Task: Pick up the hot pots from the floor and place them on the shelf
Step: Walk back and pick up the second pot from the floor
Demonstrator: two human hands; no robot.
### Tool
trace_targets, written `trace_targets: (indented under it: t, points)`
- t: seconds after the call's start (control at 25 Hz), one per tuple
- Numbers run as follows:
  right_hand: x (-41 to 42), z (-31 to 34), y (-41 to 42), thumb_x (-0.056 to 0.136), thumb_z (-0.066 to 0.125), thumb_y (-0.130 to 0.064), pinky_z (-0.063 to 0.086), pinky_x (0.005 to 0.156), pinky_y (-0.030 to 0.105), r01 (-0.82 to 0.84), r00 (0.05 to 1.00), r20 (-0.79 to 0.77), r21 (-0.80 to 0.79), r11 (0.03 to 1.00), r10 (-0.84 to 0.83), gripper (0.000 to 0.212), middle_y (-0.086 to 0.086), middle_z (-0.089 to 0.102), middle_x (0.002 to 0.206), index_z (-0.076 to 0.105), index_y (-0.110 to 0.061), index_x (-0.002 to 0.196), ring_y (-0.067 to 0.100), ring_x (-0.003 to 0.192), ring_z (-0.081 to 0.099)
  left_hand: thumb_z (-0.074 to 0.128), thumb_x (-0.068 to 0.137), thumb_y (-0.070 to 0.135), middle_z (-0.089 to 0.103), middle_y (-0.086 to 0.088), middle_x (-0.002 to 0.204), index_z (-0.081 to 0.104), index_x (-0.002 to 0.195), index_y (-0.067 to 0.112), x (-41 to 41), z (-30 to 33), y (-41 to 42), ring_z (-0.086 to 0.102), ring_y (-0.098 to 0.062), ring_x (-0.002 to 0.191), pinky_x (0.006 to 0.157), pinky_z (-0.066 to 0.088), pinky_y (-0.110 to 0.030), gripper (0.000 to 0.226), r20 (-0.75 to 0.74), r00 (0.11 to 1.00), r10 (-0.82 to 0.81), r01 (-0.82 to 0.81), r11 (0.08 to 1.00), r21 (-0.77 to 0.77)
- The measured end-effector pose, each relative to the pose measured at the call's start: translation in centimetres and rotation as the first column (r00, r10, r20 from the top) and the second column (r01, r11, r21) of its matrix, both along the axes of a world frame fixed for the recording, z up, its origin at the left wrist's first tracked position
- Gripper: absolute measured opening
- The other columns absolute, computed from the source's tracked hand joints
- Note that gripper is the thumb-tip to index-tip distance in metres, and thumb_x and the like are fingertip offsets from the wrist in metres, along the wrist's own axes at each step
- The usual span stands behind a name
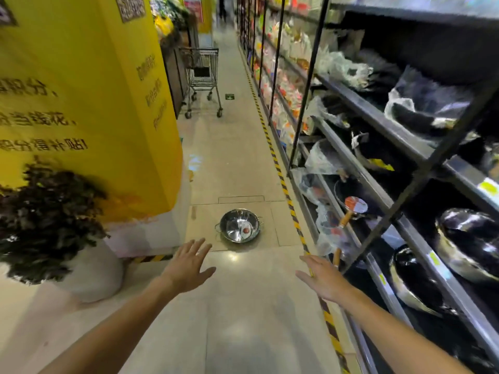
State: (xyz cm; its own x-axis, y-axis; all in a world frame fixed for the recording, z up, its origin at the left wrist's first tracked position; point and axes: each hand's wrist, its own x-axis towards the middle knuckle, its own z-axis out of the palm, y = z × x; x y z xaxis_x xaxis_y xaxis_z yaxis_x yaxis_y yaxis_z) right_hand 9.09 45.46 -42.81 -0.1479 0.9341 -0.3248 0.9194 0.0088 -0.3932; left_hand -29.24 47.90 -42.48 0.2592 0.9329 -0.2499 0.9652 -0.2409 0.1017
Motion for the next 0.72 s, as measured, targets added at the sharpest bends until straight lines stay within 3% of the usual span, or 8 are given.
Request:
trace_targets:
  t: [0.4, 0.72]
  points:
    - [-5.0, 0.3, 17.3, 0.101, 0.048, -0.049, 0.025, 0.12, 0.034, 0.046, 0.998, -0.044, -0.06, 0.997, -0.048, 0.064, 0.002, 0.035, 0.161, 0.034, -0.018, 0.155, 0.02, 0.149, 0.028, 0.033, 0.096, 0.064, 0.012, -0.005, 0.167, 0.015, 0.158, 0.024, -6.4, -2.8, 16.7, 0.011, -0.031, 0.153, 0.123, 0.016, -0.046, 0.075, -0.026, 0.999, 0.046, -0.048, 0.995, -0.091]
    - [-3.4, -4.2, 40.5, 0.099, 0.054, -0.046, 0.025, 0.119, 0.034, 0.04, 0.991, -0.121, -0.08, 0.996, -0.05, 0.066, 0.005, 0.037, 0.16, 0.036, -0.014, 0.154, 0.024, 0.148, 0.029, 0.037, 0.097, 0.058, 0.01, -0.004, 0.167, 0.016, 0.158, 0.023, -4.0, -6.4, 36.3, 0.007, -0.029, 0.153, 0.124, 0.01, -0.044, 0.073, 0.0, 0.985, 0.175, -0.172, 0.97, -0.171]
